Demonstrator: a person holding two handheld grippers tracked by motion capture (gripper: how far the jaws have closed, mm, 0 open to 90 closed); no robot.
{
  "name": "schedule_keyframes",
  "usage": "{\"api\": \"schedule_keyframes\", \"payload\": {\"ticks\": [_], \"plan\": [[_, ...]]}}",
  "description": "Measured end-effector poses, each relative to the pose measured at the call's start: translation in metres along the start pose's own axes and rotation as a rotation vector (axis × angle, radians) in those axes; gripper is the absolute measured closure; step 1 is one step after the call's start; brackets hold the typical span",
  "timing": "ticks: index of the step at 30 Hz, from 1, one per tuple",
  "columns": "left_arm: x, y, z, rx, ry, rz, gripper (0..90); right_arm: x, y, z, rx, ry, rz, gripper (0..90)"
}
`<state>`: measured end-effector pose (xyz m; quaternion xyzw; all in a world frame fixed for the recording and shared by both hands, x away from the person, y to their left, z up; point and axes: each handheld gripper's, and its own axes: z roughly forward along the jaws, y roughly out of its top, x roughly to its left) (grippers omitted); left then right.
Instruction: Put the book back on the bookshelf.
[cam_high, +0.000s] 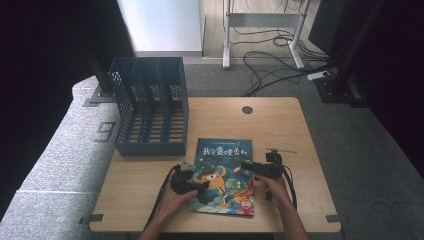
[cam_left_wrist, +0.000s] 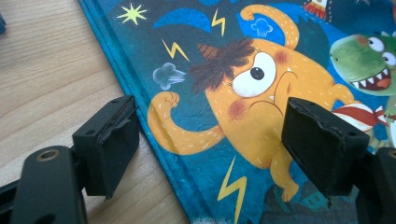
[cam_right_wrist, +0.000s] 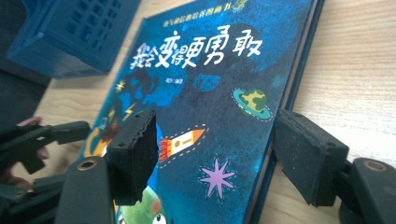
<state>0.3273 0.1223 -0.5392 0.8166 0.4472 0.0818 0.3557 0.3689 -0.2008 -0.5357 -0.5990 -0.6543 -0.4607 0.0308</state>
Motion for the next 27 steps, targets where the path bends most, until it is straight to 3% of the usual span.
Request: {"api": "schedule_keyframes", "payload": {"ticks": [7, 17, 19, 20, 27], "plan": [[0.002, 0.0, -0.001, 0.0, -0.005, -0.011, 18.6, -0.003, 0.0, -0.004, -0.015, 0.064, 0.049, 32.5], [0.004, 0.0, -0.001, -0.004, -0.017, -0.021, 18.7, -0.008, -0.001, -0.005, 0.006, 0.098, 0.085, 34.8], [0.005, 0.0, -0.002, -0.005, -0.028, -0.032, 18.4, -0.008, -0.002, -0.001, 0.047, 0.191, 0.119, 37.9], [0.006, 0.0, -0.002, -0.005, -0.03, -0.032, 18.6, -0.005, -0.003, 0.001, 0.045, 0.187, 0.111, 38.1], [0.006, 0.0, -0.002, -0.007, -0.034, -0.031, 19.1, 0.015, -0.004, 0.005, 0.036, -0.001, -0.081, 39.4]]}}
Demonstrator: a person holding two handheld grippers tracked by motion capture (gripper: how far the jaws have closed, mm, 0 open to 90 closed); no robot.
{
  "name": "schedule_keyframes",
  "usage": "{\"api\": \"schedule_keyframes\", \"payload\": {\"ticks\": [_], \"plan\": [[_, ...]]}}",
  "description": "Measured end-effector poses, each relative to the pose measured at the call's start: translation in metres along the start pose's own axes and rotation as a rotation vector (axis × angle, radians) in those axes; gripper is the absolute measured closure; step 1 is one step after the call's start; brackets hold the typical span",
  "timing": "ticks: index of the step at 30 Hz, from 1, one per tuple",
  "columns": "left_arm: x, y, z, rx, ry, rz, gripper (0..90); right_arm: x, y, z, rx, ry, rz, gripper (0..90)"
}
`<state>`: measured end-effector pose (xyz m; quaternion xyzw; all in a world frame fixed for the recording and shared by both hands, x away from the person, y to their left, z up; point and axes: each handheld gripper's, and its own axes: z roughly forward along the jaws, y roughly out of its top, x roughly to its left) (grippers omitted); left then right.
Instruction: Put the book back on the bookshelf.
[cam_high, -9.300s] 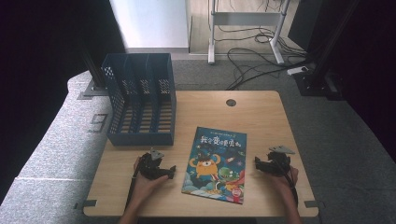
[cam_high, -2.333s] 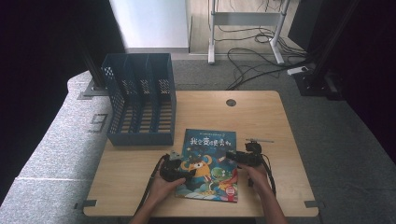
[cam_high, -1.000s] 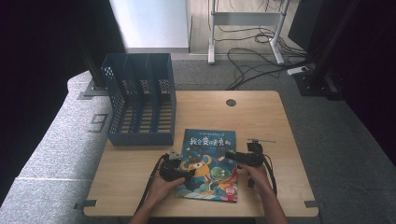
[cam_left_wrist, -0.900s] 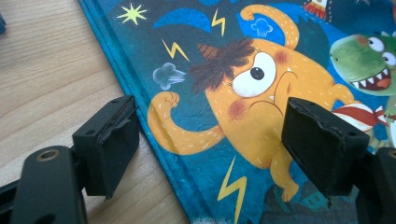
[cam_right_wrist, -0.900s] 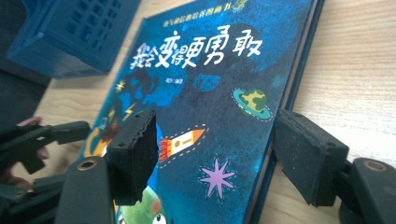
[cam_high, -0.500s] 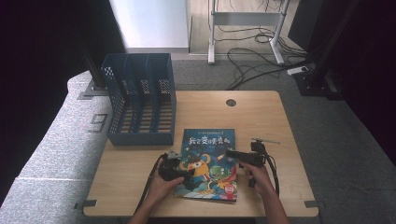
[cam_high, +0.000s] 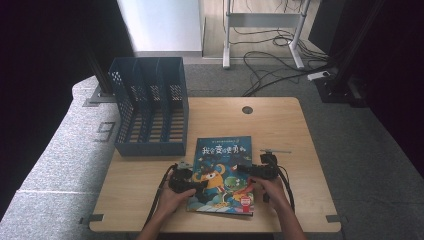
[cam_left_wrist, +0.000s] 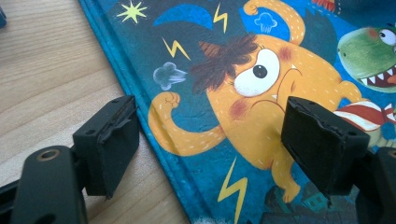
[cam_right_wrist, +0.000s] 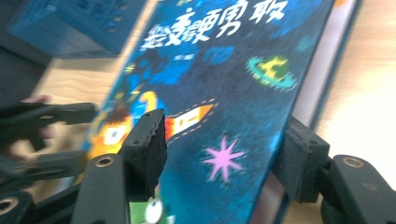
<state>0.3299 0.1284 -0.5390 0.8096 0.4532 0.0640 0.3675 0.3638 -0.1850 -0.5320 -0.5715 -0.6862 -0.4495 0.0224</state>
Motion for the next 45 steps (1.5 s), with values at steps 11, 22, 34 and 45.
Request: {"api": "schedule_keyframes", "payload": {"ticks": [11, 22, 34, 45], "plan": [[0.0, 0.0, 0.0, 0.001, -0.002, 0.001, 19.2, -0.002, 0.001, 0.002, -0.024, -0.043, -0.043, 44.0], [0.004, 0.0, -0.001, -0.004, -0.032, -0.012, 19.4, -0.008, 0.008, -0.005, -0.048, 0.019, -0.041, 56.7], [0.007, 0.003, -0.008, -0.027, -0.072, -0.027, 21.6, 0.015, 0.031, -0.021, -0.028, 0.009, -0.097, 63.2], [-0.006, -0.004, -0.018, 0.0, -0.078, 0.024, 19.7, 0.022, 0.042, -0.023, -0.025, 0.021, -0.09, 67.0]]}}
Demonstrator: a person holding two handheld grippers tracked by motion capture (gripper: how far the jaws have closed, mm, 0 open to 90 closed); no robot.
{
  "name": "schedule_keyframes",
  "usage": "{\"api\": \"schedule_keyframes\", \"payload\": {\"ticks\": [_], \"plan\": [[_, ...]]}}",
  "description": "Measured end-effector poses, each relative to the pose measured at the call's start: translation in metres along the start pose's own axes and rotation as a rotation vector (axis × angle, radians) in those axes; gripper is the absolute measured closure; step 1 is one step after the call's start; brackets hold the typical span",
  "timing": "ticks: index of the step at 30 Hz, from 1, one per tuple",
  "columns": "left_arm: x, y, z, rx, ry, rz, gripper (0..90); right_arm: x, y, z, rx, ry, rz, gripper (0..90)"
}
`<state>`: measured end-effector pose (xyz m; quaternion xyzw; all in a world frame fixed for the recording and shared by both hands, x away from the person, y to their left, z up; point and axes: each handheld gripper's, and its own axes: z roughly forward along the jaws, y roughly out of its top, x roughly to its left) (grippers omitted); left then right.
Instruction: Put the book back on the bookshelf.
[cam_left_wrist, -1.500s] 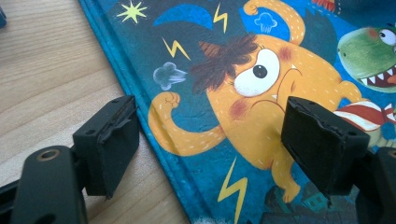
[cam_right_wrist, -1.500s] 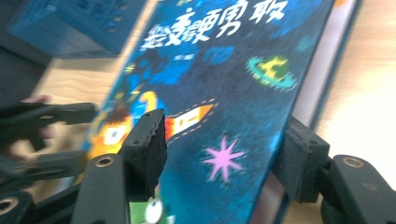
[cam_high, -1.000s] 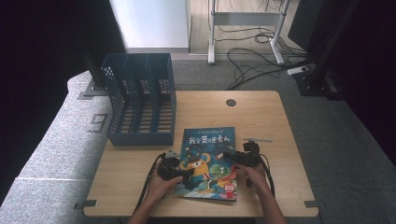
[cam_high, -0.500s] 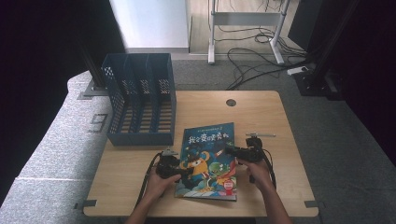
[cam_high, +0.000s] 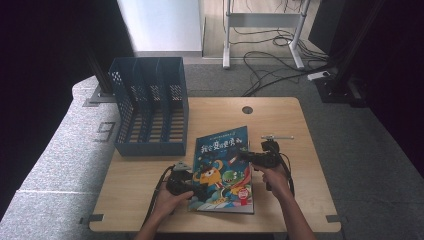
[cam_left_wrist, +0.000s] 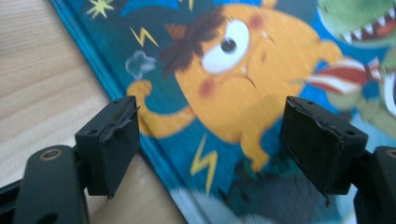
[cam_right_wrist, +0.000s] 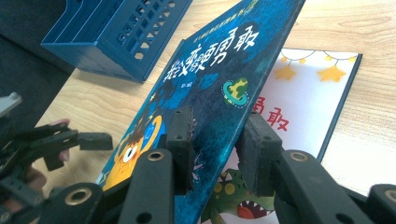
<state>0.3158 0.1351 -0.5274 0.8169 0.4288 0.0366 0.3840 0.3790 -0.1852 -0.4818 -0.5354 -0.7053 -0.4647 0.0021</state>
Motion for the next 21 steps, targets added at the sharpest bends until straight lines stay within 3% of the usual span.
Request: {"api": "schedule_keyframes", "payload": {"ticks": [3, 7, 13, 21], "plan": [[-0.005, -0.006, -0.005, 0.007, 0.014, 0.03, 18.6, 0.001, 0.001, 0.0, 0.003, 0.0, -0.001, 67.1], [-0.007, -0.012, -0.009, 0.015, 0.009, 0.033, 17.0, 0.002, 0.002, 0.0, 0.001, -0.004, -0.003, 67.2], [-0.016, -0.018, -0.012, 0.016, 0.004, 0.083, 15.9, 0.004, 0.005, 0.001, 0.006, -0.022, -0.006, 67.1], [-0.027, -0.025, -0.019, 0.014, 0.004, 0.116, 14.7, 0.009, 0.009, 0.0, 0.011, -0.029, -0.021, 67.2]]}}
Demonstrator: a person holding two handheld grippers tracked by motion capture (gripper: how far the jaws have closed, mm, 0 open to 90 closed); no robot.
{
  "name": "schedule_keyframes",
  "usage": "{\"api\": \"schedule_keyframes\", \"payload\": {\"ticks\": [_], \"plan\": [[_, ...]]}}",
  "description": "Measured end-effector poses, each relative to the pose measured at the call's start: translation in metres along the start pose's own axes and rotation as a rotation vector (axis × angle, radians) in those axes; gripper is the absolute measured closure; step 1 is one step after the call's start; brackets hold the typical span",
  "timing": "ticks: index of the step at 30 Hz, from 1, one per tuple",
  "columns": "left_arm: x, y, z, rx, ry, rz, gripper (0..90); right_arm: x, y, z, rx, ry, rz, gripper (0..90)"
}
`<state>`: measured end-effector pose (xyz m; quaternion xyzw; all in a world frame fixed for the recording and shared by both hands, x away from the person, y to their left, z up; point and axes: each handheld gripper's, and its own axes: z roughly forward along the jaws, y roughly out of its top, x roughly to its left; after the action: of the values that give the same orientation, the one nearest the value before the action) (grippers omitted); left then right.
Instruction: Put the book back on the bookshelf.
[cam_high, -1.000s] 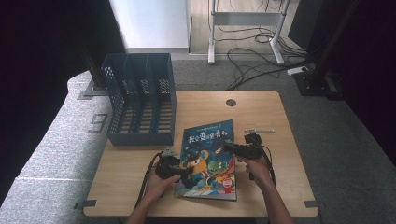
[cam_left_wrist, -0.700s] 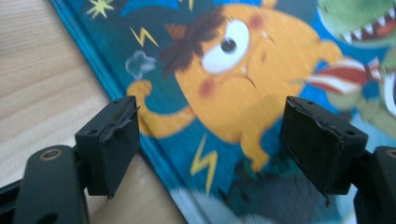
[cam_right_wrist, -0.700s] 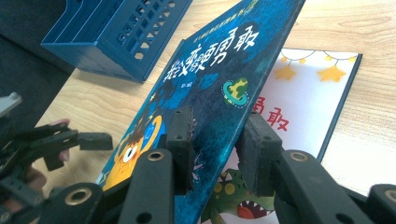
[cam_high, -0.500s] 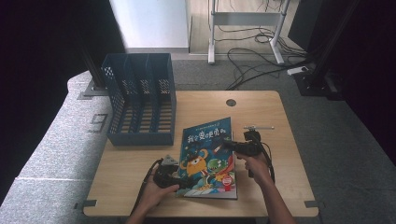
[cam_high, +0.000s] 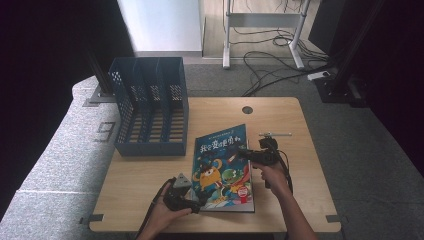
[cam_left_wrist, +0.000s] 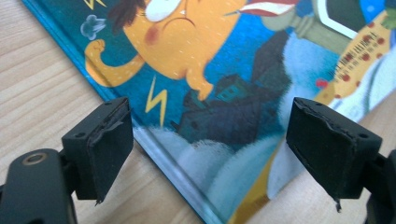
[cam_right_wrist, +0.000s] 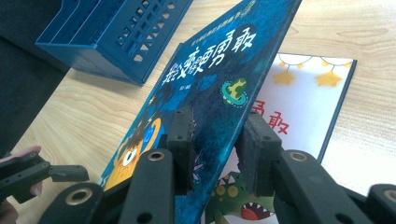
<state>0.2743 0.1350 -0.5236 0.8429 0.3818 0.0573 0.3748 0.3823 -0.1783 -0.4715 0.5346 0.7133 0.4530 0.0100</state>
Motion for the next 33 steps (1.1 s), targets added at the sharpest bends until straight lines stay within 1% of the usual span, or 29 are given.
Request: {"api": "schedule_keyframes", "payload": {"ticks": [3, 5, 7, 10, 14, 15, 18, 20, 22, 26, 28, 33], "plan": [[-0.001, -0.001, -0.001, -0.001, 0.0, 0.001, 14.6, 0.003, 0.002, 0.0, 0.001, -0.003, -0.007, 67.2], [-0.002, -0.002, -0.002, 0.006, -0.008, 0.006, 14.4, 0.004, 0.004, -0.001, 0.005, -0.004, -0.011, 67.4], [-0.005, -0.003, -0.003, 0.008, -0.007, 0.019, 14.2, 0.004, 0.005, 0.0, 0.005, -0.002, -0.013, 67.4], [-0.008, -0.003, -0.003, 0.013, -0.017, 0.022, 14.1, 0.002, 0.006, 0.001, 0.01, 0.001, -0.008, 67.6], [-0.011, -0.003, -0.002, 0.011, -0.005, 0.032, 14.0, 0.001, 0.006, 0.003, 0.011, 0.0, -0.002, 67.5], [-0.013, -0.003, -0.002, 0.013, -0.007, 0.034, 14.0, 0.001, 0.006, 0.003, 0.009, -0.002, -0.002, 67.6], [-0.017, -0.003, 0.001, 0.044, -0.02, 0.059, 12.4, 0.001, 0.007, 0.003, 0.006, 0.005, 0.003, 68.1], [-0.019, -0.003, 0.004, 0.051, -0.035, 0.056, 10.9, 0.001, 0.008, 0.003, 0.007, 0.003, 0.002, 68.1], [-0.018, -0.004, 0.005, 0.047, -0.038, 0.049, 8.3, 0.003, 0.009, 0.003, 0.007, -0.001, -0.002, 68.1], [-0.013, -0.003, 0.004, 0.039, -0.05, 0.021, 6.6, 0.005, 0.01, 0.002, 0.003, -0.001, -0.012, 68.6], [-0.011, -0.004, 0.004, 0.039, -0.059, 0.014, 5.9, 0.007, 0.012, 0.001, 0.003, 0.0, -0.019, 69.1], [-0.014, -0.003, 0.003, 0.027, -0.046, 0.031, 7.4, 0.008, 0.014, 0.001, -0.006, 0.005, -0.02, 70.2]]}}
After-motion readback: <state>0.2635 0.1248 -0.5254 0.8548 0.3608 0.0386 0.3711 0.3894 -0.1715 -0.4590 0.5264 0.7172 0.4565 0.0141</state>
